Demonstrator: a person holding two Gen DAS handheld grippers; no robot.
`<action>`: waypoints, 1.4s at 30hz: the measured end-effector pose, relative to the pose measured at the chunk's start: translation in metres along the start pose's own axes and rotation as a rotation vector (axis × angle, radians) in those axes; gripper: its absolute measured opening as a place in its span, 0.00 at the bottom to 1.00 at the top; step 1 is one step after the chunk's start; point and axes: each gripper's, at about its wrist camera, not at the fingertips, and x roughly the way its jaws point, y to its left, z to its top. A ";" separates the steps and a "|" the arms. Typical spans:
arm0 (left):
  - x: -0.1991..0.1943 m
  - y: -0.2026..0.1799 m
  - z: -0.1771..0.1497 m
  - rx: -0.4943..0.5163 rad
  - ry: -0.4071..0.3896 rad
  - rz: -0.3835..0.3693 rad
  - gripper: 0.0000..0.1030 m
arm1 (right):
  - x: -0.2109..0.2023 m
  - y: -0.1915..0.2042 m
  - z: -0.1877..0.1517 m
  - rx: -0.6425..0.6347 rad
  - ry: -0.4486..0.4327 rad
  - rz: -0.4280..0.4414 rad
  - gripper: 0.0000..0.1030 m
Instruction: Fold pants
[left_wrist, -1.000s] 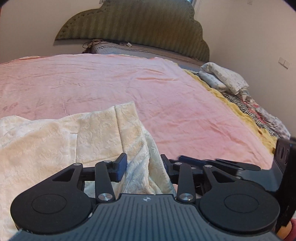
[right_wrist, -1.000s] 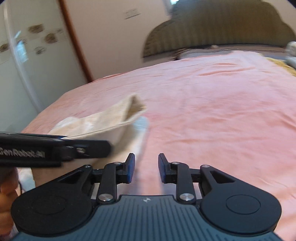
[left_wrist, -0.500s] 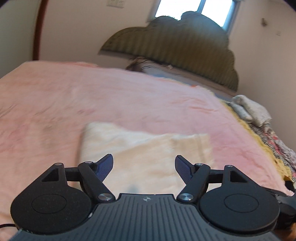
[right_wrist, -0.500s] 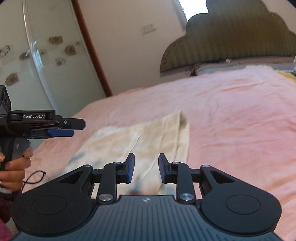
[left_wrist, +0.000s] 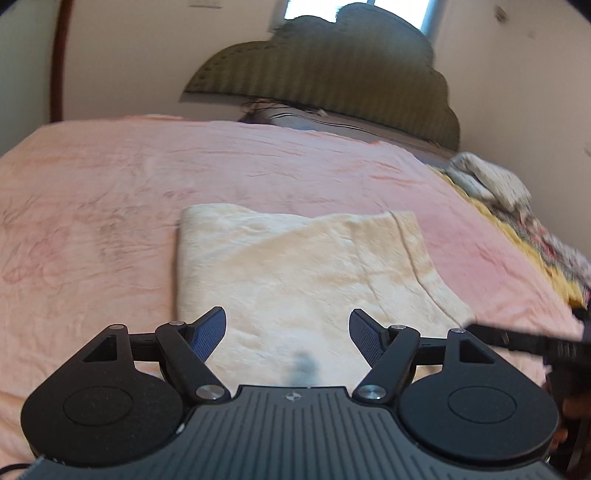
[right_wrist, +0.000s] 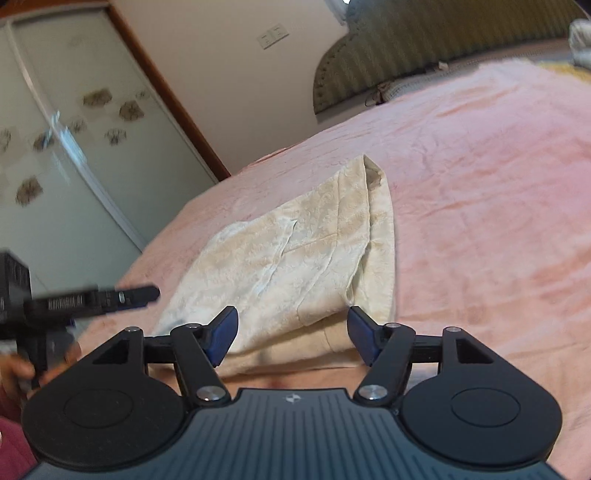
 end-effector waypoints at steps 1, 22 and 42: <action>0.000 -0.010 -0.003 0.046 -0.006 0.003 0.74 | 0.004 -0.005 0.001 0.041 -0.014 0.017 0.64; -0.002 -0.005 -0.055 0.236 -0.074 0.337 0.68 | 0.019 0.017 0.059 0.160 -0.173 0.245 0.13; 0.000 -0.017 -0.061 0.425 0.037 0.127 0.35 | 0.016 -0.048 -0.015 0.320 -0.039 0.060 0.12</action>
